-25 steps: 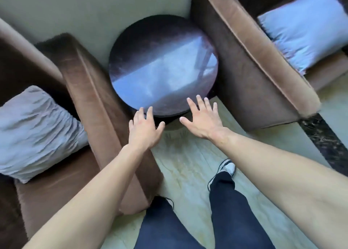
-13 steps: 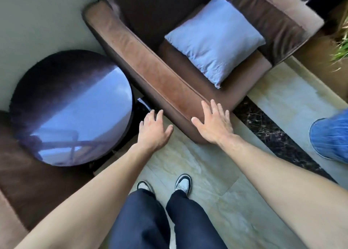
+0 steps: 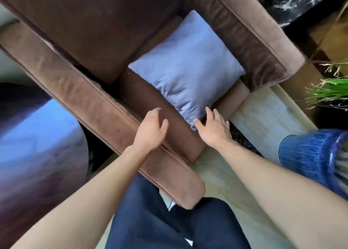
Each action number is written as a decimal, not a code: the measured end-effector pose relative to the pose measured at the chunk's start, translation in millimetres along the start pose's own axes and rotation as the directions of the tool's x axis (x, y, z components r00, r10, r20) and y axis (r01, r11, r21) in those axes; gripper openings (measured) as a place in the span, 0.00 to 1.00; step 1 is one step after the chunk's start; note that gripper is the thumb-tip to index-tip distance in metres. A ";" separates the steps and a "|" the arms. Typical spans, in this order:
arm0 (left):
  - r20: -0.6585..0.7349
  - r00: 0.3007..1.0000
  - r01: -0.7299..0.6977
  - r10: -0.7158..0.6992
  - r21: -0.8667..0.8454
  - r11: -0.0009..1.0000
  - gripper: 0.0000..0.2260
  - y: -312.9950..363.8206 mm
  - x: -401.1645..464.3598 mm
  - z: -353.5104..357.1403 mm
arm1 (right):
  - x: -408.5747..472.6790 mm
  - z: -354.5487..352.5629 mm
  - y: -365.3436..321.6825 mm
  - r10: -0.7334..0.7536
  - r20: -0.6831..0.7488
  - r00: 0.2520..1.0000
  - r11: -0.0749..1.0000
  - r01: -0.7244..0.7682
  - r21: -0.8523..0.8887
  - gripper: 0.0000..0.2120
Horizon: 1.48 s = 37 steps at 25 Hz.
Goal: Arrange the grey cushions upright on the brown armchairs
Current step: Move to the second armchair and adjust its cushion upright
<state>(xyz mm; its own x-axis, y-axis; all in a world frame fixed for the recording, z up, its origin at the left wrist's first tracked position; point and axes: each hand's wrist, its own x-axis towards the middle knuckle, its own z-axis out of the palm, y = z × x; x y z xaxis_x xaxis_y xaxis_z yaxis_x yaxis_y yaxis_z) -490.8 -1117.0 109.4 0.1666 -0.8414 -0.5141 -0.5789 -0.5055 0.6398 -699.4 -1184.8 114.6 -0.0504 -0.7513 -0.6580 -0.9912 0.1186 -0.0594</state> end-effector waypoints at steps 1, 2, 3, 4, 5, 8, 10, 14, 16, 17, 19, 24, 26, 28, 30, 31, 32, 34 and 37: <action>0.000 0.998 0.061 -0.061 -0.049 0.997 0.23 7.4 17.5 0.6 | 23.4 -13.0 -2.1 0.001 0.000 1.000 1.000 -0.001 0.003 0.37; 0.003 0.991 0.137 -0.137 -0.110 0.984 0.24 13.5 35.6 2.8 | 47.9 -27.2 -3.3 -0.009 -0.007 1.000 1.000 0.009 0.017 0.37; 0.010 0.976 0.217 -0.218 -0.181 0.959 0.26 19.6 54.7 6.8 | 74.5 -41.5 -3.6 -0.028 -0.026 0.999 0.999 0.029 0.030 0.36; 0.027 0.952 0.301 -0.306 -0.266 0.916 0.27 21.4 74.8 13.2 | 103.4 -54.2 -1.9 -0.049 -0.059 0.997 0.998 0.051 0.035 0.36; 0.046 0.917 0.386 -0.397 -0.361 0.849 0.30 21.1 94.9 20.3 | 134.8 -66.3 -0.3 -0.075 -0.103 0.992 0.997 0.078 0.030 0.35; 0.057 0.787 0.486 -0.614 -0.669 0.562 0.50 10.5 156.0 43.0 | 236.0 -105.7 -0.2 -0.115 -0.227 0.967 0.986 0.140 0.094 0.32; 0.039 0.693 0.447 -0.720 -0.807 0.386 0.65 -9.9 203.2 72.6 | 301.1 -129.6 -6.4 -0.057 -0.265 0.962 0.958 0.127 0.256 0.31; -0.079 0.584 0.274 -0.808 -0.918 0.287 0.51 3.8 260.6 106.7 | 397.4 -131.3 -6.0 0.026 -0.113 0.993 0.895 0.027 0.445 0.31; -0.175 0.509 0.233 -0.843 -0.914 0.331 0.39 11.6 271.5 119.5 | 418.5 -110.3 -3.2 0.027 -0.087 0.996 0.910 0.011 0.414 0.34; -0.198 0.480 0.257 -0.855 -0.900 0.352 0.37 7.6 274.6 130.2 | 424.9 -98.1 -0.3 0.043 -0.111 0.993 0.911 0.006 0.412 0.34; -0.208 0.484 0.265 -0.850 -0.891 0.369 0.36 11.4 272.8 133.5 | 424.0 -93.2 -1.7 0.068 -0.188 0.980 0.903 0.019 0.428 0.32; -0.189 0.533 0.260 -0.825 -0.891 0.372 0.39 26.0 252.6 105.4 | 394.4 -119.7 -7.8 0.103 -0.212 0.972 0.873 0.013 0.487 0.31; -0.197 0.579 0.201 -0.791 -0.906 0.373 0.35 31.9 237.1 84.2 | 372.2 -134.6 -14.2 0.120 -0.217 0.969 0.853 0.011 0.521 0.30; -0.216 0.626 0.146 -0.750 -0.911 0.385 0.31 43.0 217.3 59.7 | 348.4 -149.6 -23.5 0.100 -0.269 0.958 0.815 0.076 0.575 0.27; -0.243 0.652 0.092 -0.718 -0.915 0.393 0.32 53.3 195.2 35.4 | 327.3 -160.8 -33.1 0.068 -0.306 0.950 0.706 0.171 0.687 0.22; -0.271 0.654 0.063 -0.706 -0.911 0.408 0.32 56.1 184.7 25.9 | 319.8 -166.2 -38.5 0.067 -0.315 0.947 0.624 0.207 0.754 0.20; -0.318 0.654 0.011 -0.686 -0.903 0.429 0.32 55.8 175.0 16.6 | 314.0 -173.1 -45.2 0.077 -0.323 0.943 0.539 0.233 0.809 0.19; -0.422 0.657 -0.127 -0.624 -0.879 0.460 0.33 48.7 161.0 -7.5 | 303.6 -191.0 -70.3 0.101 -0.324 0.941 0.394 0.261 0.881 0.16; -0.483 0.636 -0.285 -0.602 -0.872 0.399 0.44 28.7 158.2 -31.7 | 303.1 -201.7 -118.9 0.049 -0.284 0.958 0.231 0.265 0.936 0.15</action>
<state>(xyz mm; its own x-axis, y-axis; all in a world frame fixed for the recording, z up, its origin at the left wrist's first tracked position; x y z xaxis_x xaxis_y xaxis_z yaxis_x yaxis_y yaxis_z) -455.7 -1270.7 64.6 0.8400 -0.3234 -0.4358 0.4174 -0.1282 0.8996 -621.6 -1557.5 73.7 -0.1319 -0.8978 -0.4201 -0.1277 0.4357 -0.8910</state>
